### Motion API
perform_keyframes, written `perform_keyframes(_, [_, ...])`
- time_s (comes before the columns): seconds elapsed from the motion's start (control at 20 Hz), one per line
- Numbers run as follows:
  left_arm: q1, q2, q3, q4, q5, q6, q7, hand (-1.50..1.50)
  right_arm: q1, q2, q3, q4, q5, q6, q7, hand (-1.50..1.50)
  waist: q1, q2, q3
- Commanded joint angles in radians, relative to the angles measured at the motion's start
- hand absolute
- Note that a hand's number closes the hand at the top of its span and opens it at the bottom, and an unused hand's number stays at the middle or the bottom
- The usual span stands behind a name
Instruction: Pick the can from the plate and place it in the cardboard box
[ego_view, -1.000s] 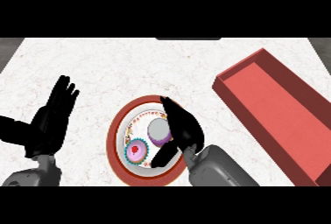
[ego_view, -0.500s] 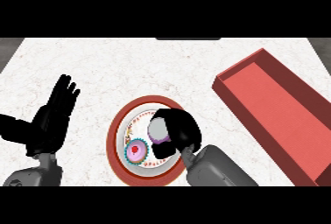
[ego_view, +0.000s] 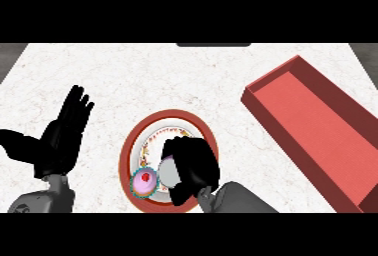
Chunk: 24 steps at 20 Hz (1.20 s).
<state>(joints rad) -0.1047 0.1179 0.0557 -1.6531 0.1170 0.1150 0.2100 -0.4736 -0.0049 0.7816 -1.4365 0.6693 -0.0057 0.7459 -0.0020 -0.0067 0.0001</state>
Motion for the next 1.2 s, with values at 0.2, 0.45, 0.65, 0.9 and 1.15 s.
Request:
perform_keyframes(0.2, [0.006,0.024,0.048,0.027,0.037,-0.025,-0.013,0.00,0.096,-0.014,0.437,-0.288,0.253,0.123,0.123,1.50,-0.014,-0.005,-0.002])
perform_keyframes(0.45, [0.010,0.046,0.050,-0.044,0.045,-0.033,0.046,0.00,0.110,-0.032,0.519,-0.497,0.382,0.211,0.213,1.50,-0.005,0.000,0.000])
perform_keyframes(0.65, [0.013,0.025,0.047,-0.010,0.032,-0.019,0.012,0.00,0.056,0.002,0.535,-0.561,0.390,0.305,0.245,1.50,-0.007,-0.001,-0.001])
perform_keyframes(0.9, [0.018,0.020,0.020,-0.041,0.015,-0.012,0.038,0.00,0.021,0.002,0.404,-0.618,0.413,0.113,0.306,1.50,-0.016,-0.009,0.001])
perform_keyframes(1.15, [0.029,0.004,0.015,-0.033,0.010,-0.004,0.020,0.00,-0.036,0.003,0.282,-0.743,0.488,0.183,0.423,1.50,-0.023,-0.008,0.000])
